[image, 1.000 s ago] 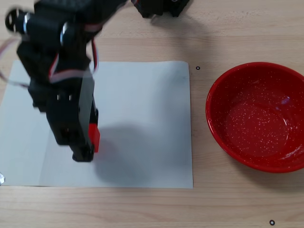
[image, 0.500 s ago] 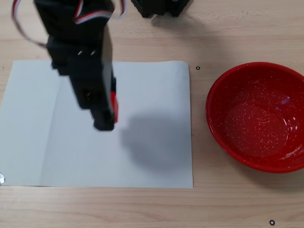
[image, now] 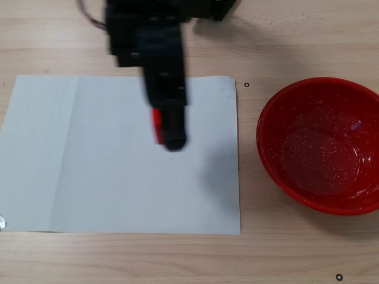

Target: Grasp the red cube and put it in the red bowl.

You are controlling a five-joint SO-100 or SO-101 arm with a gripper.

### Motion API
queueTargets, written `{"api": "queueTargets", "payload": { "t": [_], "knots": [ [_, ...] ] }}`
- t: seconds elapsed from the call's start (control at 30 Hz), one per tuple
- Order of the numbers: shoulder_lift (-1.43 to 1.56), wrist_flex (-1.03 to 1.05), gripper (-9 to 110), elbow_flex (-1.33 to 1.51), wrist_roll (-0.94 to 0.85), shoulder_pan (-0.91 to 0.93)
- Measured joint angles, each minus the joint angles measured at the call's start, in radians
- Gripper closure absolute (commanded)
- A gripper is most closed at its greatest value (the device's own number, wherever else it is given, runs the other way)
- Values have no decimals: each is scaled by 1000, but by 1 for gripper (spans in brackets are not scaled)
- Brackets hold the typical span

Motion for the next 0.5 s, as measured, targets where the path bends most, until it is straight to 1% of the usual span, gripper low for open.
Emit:
{"api": "queueTargets", "payload": {
  "t": [0.5],
  "knots": [
    [17,-155,101,8,-57,336]
  ]
}}
